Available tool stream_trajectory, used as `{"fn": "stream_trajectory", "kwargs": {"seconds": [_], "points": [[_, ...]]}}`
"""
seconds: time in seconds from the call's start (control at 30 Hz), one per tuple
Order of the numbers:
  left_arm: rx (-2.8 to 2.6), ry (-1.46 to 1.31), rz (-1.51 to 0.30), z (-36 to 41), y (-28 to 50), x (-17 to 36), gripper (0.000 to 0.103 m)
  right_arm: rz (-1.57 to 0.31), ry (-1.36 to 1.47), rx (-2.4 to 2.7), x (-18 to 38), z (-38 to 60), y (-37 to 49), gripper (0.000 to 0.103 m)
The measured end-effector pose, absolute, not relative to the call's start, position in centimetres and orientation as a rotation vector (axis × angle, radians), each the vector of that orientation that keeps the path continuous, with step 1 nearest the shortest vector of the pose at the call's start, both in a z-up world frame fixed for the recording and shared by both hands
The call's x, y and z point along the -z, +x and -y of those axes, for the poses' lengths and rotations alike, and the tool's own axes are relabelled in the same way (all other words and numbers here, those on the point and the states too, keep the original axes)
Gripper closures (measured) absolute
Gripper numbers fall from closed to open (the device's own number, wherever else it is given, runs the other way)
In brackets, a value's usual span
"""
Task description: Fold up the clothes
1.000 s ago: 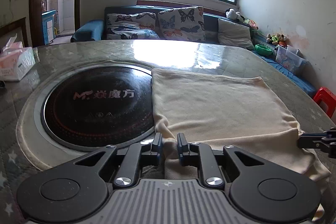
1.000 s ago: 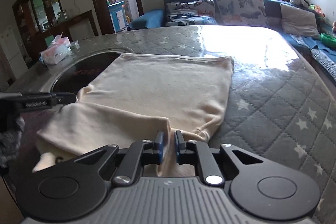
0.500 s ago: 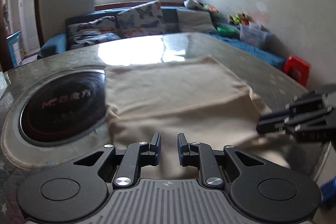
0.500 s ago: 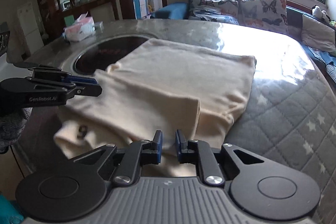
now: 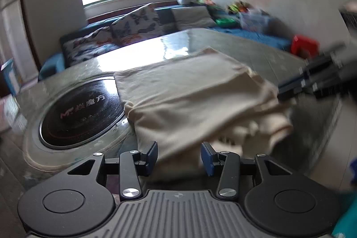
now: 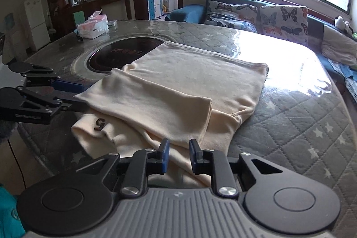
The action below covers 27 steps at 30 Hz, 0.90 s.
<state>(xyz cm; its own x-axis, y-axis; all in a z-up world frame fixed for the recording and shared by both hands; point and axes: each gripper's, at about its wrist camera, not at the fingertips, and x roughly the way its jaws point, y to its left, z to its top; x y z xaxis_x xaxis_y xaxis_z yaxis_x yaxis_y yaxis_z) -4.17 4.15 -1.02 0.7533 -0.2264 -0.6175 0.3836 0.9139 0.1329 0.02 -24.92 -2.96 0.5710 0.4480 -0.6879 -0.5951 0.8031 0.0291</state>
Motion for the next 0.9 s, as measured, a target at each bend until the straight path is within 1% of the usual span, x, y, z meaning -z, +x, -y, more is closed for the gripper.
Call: {"fn": "stream_trajectory", "kwargs": {"seconds": [0.03,0.07,0.23,0.3,0.43,0.5,0.53,0.6,0.7,0.77,0.9], "points": [[0.348,0.294,-0.634,-4.0,-4.7,1.2,0.057,-0.743,-0.228,-0.620,2.9,25.0,-0.3,0.077],[0.359,0.324,-0.628,-3.9,-5.2,1.3,0.057,-0.745,-0.243,-0.623,2.8,25.1,-0.6,0.071],[0.405,0.447,-0.596,-2.6,-6.5,2.5,0.057,-0.755,-0.296,-0.643,2.5,25.3,-2.1,0.069],[0.410,0.470,-0.570,-1.9,-6.5,2.8,0.057,-0.756,-0.322,-0.656,2.6,25.3,-2.8,0.066],[0.397,0.482,-0.523,-1.0,-5.8,3.1,0.057,-0.758,-0.361,-0.663,3.0,25.0,-3.5,0.063],[0.402,0.488,-0.504,-0.7,-5.7,3.2,0.057,-0.752,-0.385,-0.666,3.3,24.7,-3.8,0.058],[0.408,0.488,-0.497,-0.6,-5.7,3.3,0.058,-0.747,-0.400,-0.671,3.4,24.6,-4.0,0.057],[0.426,0.476,-0.487,-0.6,-5.5,3.1,0.075,-0.737,-0.423,-0.681,3.6,24.3,-4.2,0.053],[0.430,0.443,-0.484,-0.8,-4.8,2.7,0.088,-0.705,-0.473,-0.701,3.7,23.7,-4.6,0.050],[0.428,0.392,-0.494,-1.2,-3.8,2.3,0.090,-0.682,-0.501,-0.712,3.7,23.3,-4.7,0.046],[0.420,0.308,-0.510,-2.0,-1.8,1.3,0.091,-0.644,-0.530,-0.734,4.0,22.5,-3.8,0.046]]}}
